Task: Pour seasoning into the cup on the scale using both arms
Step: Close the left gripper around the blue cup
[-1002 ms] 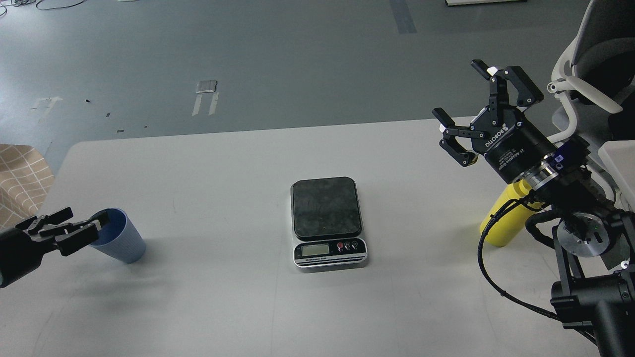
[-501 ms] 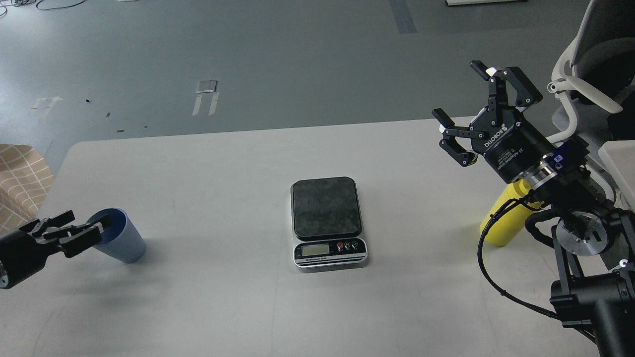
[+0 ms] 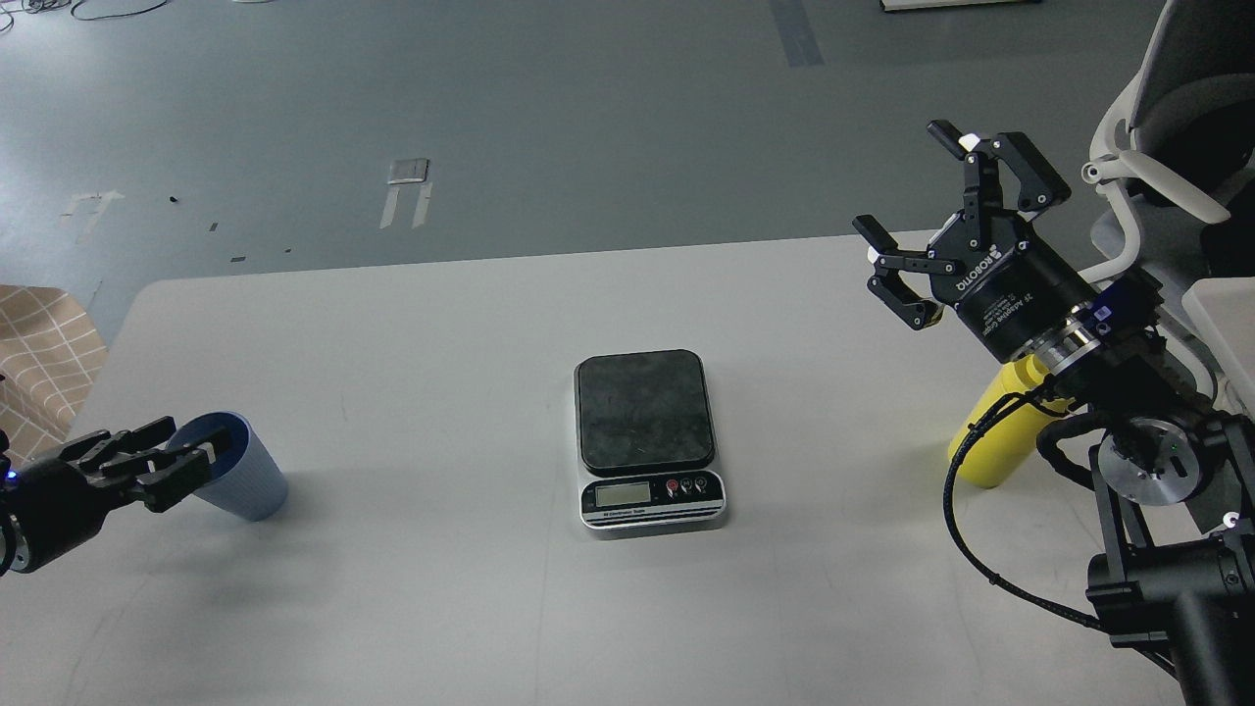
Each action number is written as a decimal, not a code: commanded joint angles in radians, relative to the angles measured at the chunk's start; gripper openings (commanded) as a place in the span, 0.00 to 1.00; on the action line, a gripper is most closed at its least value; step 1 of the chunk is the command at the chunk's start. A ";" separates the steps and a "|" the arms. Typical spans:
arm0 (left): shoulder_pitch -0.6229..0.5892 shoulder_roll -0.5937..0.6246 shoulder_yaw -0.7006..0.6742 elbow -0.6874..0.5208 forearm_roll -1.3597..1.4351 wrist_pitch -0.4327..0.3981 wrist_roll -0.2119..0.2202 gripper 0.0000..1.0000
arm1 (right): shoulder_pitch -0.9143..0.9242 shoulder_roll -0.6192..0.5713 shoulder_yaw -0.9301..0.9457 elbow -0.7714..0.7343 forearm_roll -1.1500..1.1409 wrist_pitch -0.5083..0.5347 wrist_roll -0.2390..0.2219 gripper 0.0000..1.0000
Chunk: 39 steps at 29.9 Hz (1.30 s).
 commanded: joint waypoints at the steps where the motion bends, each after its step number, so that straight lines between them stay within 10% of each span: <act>1: 0.000 0.000 0.000 0.000 0.006 -0.003 0.000 0.63 | -0.002 0.000 0.000 0.000 0.000 0.000 0.000 1.00; 17: 0.001 0.000 0.002 0.025 0.016 -0.003 0.000 0.37 | -0.007 0.000 0.000 0.002 0.000 0.000 0.000 1.00; 24: 0.003 0.003 0.002 0.028 0.018 -0.005 0.000 0.03 | -0.007 0.000 0.000 0.002 0.000 0.000 0.000 1.00; 39: -0.002 0.003 0.000 0.028 0.072 -0.003 0.000 0.00 | -0.007 0.000 0.000 0.006 0.002 0.000 0.000 1.00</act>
